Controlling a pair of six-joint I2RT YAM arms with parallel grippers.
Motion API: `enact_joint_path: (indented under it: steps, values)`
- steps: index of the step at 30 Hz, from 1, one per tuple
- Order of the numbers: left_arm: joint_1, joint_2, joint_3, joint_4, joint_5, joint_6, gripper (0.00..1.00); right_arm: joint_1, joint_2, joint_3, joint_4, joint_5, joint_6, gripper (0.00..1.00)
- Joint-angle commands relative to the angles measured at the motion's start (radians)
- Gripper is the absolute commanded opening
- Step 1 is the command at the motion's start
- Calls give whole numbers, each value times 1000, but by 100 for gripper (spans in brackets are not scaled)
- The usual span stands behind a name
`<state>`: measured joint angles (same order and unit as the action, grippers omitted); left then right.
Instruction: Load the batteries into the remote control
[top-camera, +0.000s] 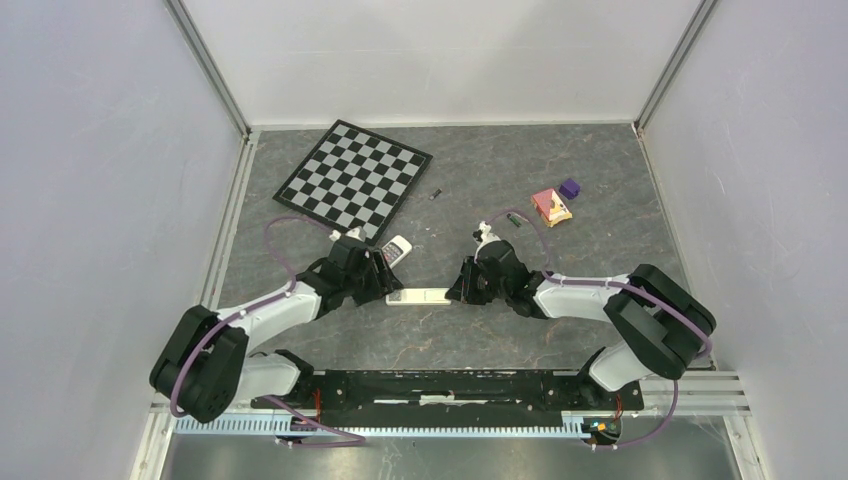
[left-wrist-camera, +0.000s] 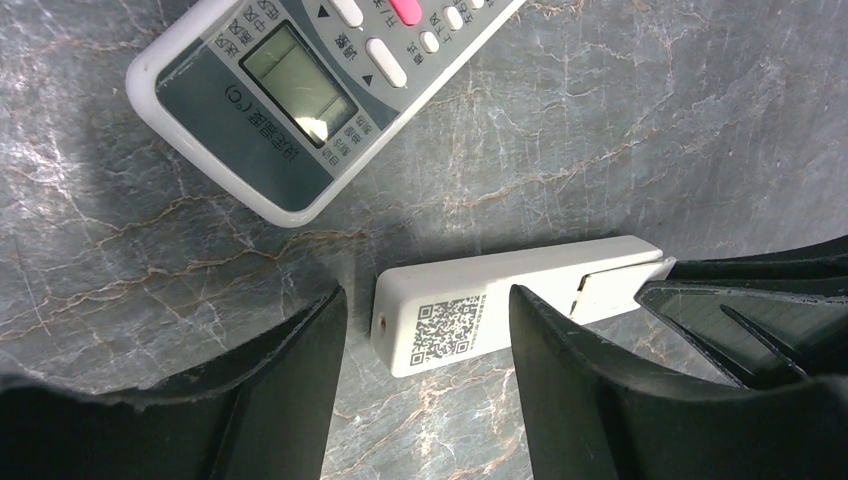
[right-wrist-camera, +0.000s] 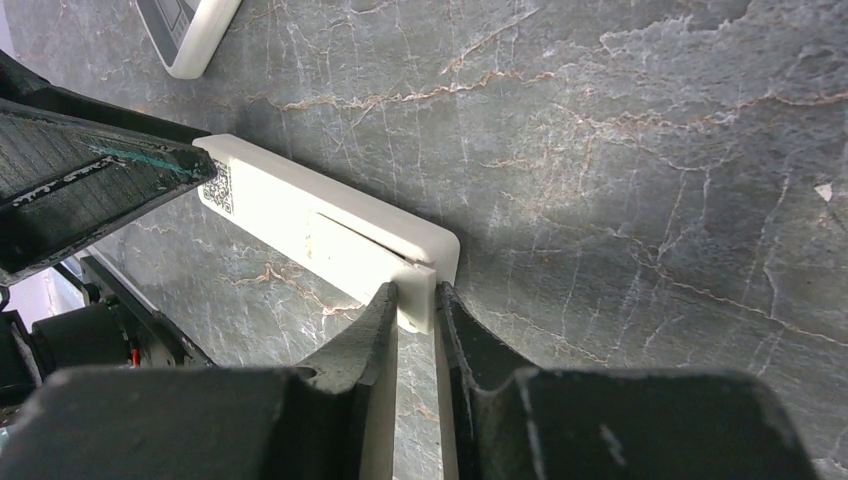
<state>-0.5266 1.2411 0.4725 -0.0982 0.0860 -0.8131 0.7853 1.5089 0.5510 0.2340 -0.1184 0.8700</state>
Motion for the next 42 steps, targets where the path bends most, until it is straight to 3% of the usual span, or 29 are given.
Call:
enact_joint_path:
  steps: [1,13,27,42]
  values:
    - [2,28,-6,-54,33,43,66,6,37,-10,-13,37,-17,20]
    - [0,70,-79,59,142,-11,49,63,132,60,-75,58,25,21]
    - [0,35,-102,47,82,-33,48,138,64,-28,-129,224,141,22]
    - [0,32,-104,46,71,-51,48,137,3,-90,-142,224,181,12]
